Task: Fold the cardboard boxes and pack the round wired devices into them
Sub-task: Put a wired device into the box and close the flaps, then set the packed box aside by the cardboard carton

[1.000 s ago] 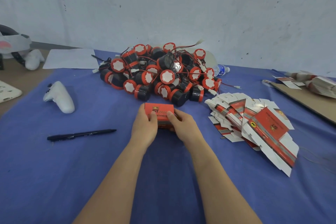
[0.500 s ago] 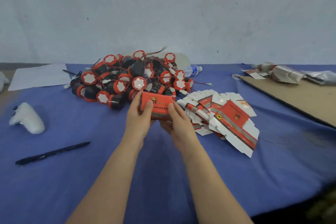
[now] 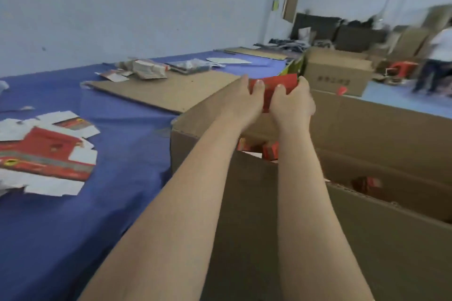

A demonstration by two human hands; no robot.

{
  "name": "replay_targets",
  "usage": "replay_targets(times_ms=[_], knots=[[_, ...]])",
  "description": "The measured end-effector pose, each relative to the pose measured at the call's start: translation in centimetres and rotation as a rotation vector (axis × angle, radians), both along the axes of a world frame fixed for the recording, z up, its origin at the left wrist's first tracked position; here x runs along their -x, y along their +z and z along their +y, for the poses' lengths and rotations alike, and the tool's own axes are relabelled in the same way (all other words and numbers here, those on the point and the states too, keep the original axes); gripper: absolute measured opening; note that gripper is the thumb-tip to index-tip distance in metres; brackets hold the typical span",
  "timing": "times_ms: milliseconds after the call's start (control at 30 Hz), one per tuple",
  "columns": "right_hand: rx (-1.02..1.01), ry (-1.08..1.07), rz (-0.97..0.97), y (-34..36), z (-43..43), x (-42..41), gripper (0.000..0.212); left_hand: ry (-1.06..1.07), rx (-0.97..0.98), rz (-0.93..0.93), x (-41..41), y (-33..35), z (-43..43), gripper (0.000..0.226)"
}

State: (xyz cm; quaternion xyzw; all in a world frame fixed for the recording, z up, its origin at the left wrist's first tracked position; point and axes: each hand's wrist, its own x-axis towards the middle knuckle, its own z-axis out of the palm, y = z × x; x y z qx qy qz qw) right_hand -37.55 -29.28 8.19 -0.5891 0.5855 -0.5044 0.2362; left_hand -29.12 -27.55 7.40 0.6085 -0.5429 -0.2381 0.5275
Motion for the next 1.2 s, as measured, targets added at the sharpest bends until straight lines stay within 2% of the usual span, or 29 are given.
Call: replay_targets(times_ms=[100, 167, 233, 300, 400, 467, 567, 633, 667, 800, 933, 1100, 1200], knots=[[-0.065, -0.129, 0.107, -0.2, -0.2, 1.9, 0.055, -0.031, -0.072, -0.001, 1.4, -0.3, -0.4, 0.060], [0.093, -0.068, 0.078, -0.4, 0.8, 0.3, 0.053, 0.027, -0.010, 0.061, 0.4, -0.3, 0.4, 0.055], [0.218, 0.133, -0.067, -0.4, 2.3, -2.7, 0.046, 0.154, 0.080, 0.132, -1.8, -0.1, 1.8, 0.045], [0.231, 0.376, -0.255, -0.5, 4.8, -6.9, 0.032, 0.295, 0.158, 0.177, -5.5, -0.3, 3.4, 0.037], [0.157, 0.617, -0.313, -2.5, 7.6, -13.4, 0.022, 0.585, 0.165, 0.108, -12.0, -1.8, 7.2, 0.033], [-0.018, 0.769, -0.227, -4.7, 9.5, -18.1, 0.021, 0.815, 0.059, 0.019, -17.0, -3.7, 10.7, 0.036], [-0.266, 0.878, 0.234, -8.8, 11.5, -23.2, 0.026, 0.987, -0.259, -0.039, -22.9, -7.3, 15.6, 0.042], [-0.388, 0.896, 0.358, -11.2, 12.2, -25.3, 0.018, 1.006, -0.452, -0.083, -24.9, -9.2, 17.5, 0.043], [-0.417, 0.893, 0.349, -12.1, 12.4, -26.0, 0.015, 0.996, -0.510, -0.093, -25.4, -9.9, 18.1, 0.042], [-0.459, 0.825, 0.147, -13.4, 12.9, -28.1, 0.038, 0.992, -0.576, -0.155, -26.0, -11.0, 18.9, 0.035], [-0.424, 0.843, 0.088, -13.3, 13.0, -29.1, 0.036, 1.033, -0.580, -0.189, -26.3, -11.0, 19.0, 0.034], [-0.388, 0.776, 0.221, -14.2, 12.3, -29.3, 0.033, 1.026, -0.448, -0.052, -27.0, -10.8, 19.0, 0.041], [-0.371, 0.784, 0.241, -14.3, 12.2, -29.7, 0.039, 0.992, -0.391, 0.014, -27.1, -11.0, 18.7, 0.040]])
